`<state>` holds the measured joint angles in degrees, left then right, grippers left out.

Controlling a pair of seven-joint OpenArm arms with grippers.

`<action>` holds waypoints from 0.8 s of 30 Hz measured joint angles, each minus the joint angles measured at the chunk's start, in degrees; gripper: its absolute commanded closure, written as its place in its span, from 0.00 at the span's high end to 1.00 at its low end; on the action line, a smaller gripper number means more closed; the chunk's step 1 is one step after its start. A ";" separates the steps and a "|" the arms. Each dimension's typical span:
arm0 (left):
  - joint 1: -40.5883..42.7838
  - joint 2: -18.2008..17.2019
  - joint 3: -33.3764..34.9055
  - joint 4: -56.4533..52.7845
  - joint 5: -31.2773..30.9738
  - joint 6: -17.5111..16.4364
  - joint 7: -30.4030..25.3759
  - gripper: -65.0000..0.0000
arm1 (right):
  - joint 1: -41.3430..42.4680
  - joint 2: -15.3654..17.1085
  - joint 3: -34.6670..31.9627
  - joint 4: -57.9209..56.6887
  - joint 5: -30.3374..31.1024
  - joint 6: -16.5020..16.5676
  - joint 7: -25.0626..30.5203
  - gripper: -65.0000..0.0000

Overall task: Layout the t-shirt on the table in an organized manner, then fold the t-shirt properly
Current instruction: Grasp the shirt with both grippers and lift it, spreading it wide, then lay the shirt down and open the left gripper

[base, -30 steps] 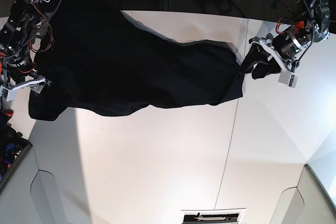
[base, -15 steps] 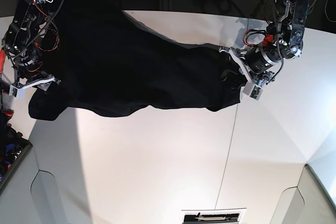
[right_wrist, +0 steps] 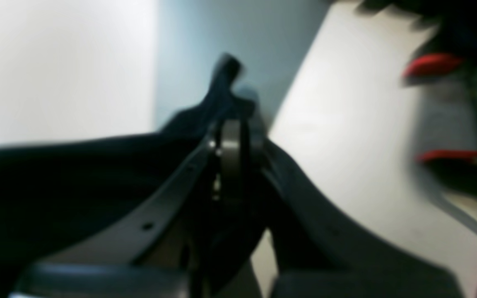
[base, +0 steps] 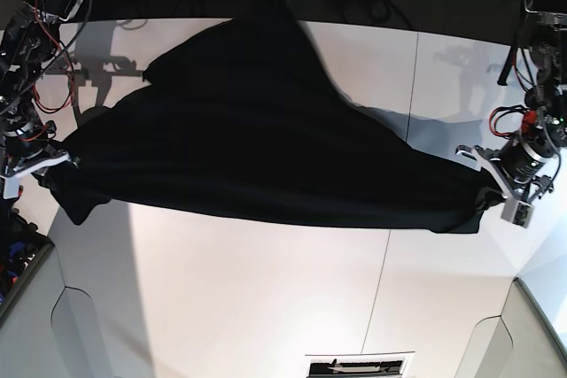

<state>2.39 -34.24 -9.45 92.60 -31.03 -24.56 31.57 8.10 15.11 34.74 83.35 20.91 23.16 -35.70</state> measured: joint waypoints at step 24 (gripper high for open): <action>5.88 -1.88 -1.92 4.55 -27.32 -14.58 16.06 0.50 | -3.96 -1.40 8.41 2.78 15.56 5.20 -7.39 0.65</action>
<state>8.27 -36.12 -11.38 97.14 -58.35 -39.13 47.64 4.14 13.72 43.16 86.13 36.47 28.36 -43.09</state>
